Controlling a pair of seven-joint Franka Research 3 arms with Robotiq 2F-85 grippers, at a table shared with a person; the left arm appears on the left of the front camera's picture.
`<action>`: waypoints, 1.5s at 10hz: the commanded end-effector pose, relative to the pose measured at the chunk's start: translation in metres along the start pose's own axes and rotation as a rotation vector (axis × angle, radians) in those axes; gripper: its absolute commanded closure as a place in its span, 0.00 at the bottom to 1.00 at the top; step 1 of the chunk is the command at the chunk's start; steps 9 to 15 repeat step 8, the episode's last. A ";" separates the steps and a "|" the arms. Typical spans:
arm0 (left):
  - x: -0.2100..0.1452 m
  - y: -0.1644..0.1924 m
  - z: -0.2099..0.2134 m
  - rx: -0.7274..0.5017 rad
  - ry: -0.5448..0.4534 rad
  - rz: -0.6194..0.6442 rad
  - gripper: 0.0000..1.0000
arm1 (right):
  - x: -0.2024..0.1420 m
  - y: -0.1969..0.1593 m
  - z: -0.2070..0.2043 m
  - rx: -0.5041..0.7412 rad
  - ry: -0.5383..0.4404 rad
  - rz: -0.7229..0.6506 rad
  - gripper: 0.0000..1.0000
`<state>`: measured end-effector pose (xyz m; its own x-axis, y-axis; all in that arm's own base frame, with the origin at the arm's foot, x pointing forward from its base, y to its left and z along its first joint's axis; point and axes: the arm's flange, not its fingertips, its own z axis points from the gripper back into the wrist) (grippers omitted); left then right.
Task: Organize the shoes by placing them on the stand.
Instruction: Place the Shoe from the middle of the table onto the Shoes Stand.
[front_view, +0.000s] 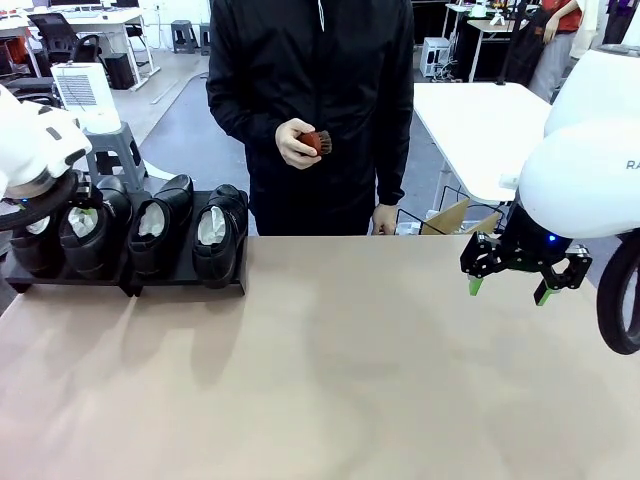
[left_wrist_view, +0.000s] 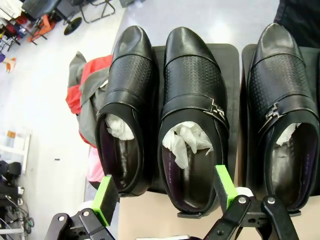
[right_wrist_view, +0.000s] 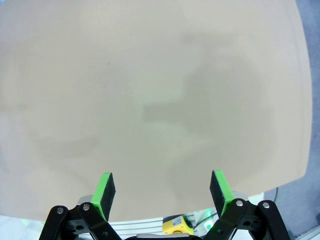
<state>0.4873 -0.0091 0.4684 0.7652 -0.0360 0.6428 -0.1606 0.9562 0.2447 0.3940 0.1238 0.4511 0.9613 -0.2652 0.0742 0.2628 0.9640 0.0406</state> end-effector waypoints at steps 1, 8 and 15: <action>0.001 0.001 0.001 0.002 -0.003 -0.013 0.00 | 0.001 -0.001 0.001 -0.004 -0.005 0.014 0.00; 0.001 0.001 0.001 0.002 -0.003 -0.013 0.00 | 0.001 -0.001 0.001 -0.004 -0.005 0.014 0.00; 0.001 0.001 0.001 0.002 -0.003 -0.013 0.00 | 0.001 -0.001 0.001 -0.004 -0.005 0.014 0.00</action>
